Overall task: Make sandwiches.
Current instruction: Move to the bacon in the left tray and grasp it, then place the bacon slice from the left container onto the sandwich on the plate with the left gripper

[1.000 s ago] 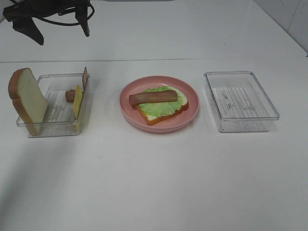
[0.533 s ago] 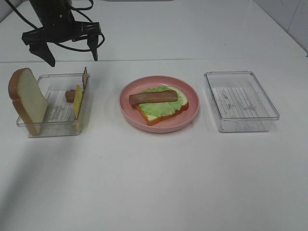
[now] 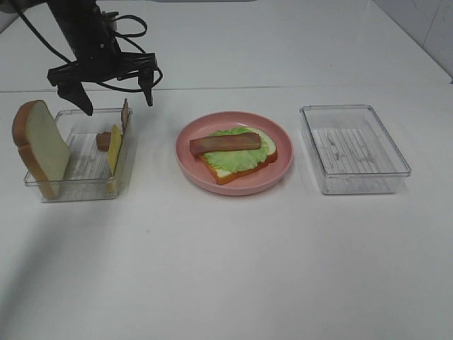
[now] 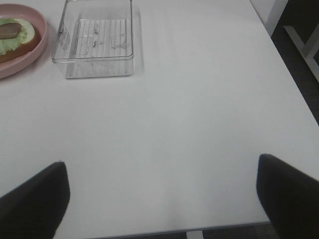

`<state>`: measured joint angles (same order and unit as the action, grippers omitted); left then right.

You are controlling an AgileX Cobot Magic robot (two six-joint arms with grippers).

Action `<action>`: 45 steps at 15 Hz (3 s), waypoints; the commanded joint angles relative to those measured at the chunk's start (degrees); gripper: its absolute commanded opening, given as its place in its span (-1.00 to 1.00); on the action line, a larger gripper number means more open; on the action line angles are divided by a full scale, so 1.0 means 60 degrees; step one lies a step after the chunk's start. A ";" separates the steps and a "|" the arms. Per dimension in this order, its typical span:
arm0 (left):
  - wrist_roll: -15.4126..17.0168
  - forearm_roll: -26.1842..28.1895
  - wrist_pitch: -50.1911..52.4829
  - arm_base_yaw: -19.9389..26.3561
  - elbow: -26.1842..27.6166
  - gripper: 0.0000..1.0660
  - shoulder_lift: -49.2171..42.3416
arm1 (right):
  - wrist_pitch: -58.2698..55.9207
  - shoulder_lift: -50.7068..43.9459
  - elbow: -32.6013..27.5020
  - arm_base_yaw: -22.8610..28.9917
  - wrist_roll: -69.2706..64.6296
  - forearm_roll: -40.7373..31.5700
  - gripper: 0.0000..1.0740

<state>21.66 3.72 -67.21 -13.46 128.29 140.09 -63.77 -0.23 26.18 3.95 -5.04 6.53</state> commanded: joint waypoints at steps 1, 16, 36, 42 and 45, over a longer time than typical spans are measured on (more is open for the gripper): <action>0.0029 0.0172 0.0105 -0.0048 0.0038 0.89 0.0134 | 0.0105 -0.0286 -0.0038 -0.0048 0.0134 0.0038 0.84; 0.0029 0.0048 0.0248 -0.0048 0.0038 -0.79 0.0258 | 0.0105 -0.0286 -0.0038 -0.0048 0.0134 0.0038 0.83; -0.0248 0.1738 -0.1308 -0.1280 0.3581 -1.00 -0.0793 | 0.0105 -0.0286 -0.0038 -0.0048 0.0134 0.0038 0.82; -0.1537 0.4307 -0.1356 -0.2063 0.3581 -1.00 -0.0334 | 0.0105 -0.0286 -0.0038 -0.0048 0.0134 0.0038 0.82; -0.1910 0.5596 -0.1366 -0.2063 0.3543 -1.00 0.0048 | 0.0105 -0.0286 -0.0038 -0.0048 0.0134 0.0038 0.82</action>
<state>10.71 36.10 -69.90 -25.61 149.54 140.60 -63.77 -0.23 26.18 3.95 -5.04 6.53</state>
